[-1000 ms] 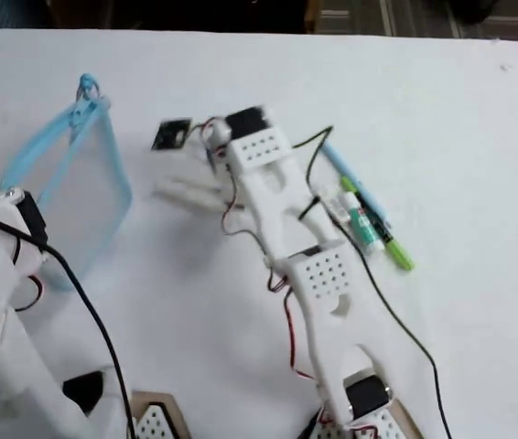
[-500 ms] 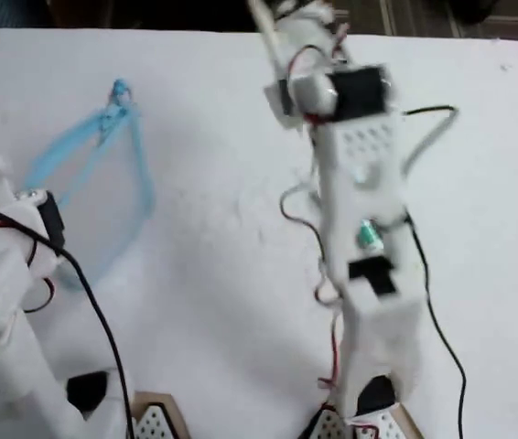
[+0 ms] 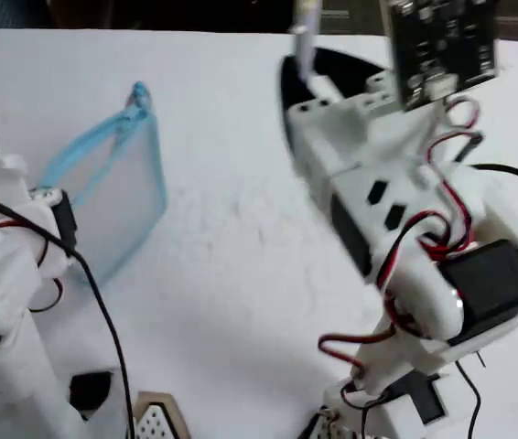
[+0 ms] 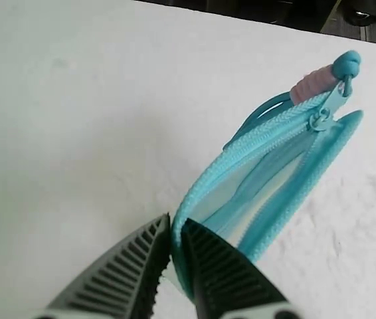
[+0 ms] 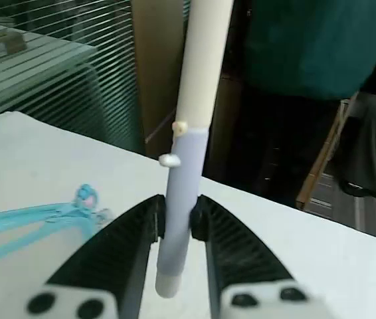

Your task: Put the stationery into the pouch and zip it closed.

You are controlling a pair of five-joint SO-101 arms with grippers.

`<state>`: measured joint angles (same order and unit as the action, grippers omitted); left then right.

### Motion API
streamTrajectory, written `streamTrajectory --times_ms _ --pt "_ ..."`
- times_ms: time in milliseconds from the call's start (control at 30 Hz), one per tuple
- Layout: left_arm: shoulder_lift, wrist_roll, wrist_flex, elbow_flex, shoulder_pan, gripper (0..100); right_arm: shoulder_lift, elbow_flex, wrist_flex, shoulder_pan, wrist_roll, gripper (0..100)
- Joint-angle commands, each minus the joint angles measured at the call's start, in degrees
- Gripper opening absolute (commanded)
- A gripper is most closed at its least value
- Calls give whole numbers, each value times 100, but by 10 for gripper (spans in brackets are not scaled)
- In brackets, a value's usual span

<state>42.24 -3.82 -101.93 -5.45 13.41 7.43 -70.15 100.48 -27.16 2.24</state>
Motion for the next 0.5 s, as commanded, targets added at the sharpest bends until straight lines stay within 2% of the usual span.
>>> streamTrajectory --times_ms 0,67,167,300,467 --pt "127 26 0 -97 -215 22 22 123 84 -927 -703 18" --pt "127 26 0 -97 -215 22 -127 413 84 -1341 -1257 18" --pt "127 26 0 -97 -224 22 -382 642 -242 -1464 -1670 18" --pt "127 26 0 -97 -224 22 -664 695 -1174 -1481 -1732 18" --pt "127 26 0 97 -233 22 -1138 677 -1965 -1859 -1829 18"
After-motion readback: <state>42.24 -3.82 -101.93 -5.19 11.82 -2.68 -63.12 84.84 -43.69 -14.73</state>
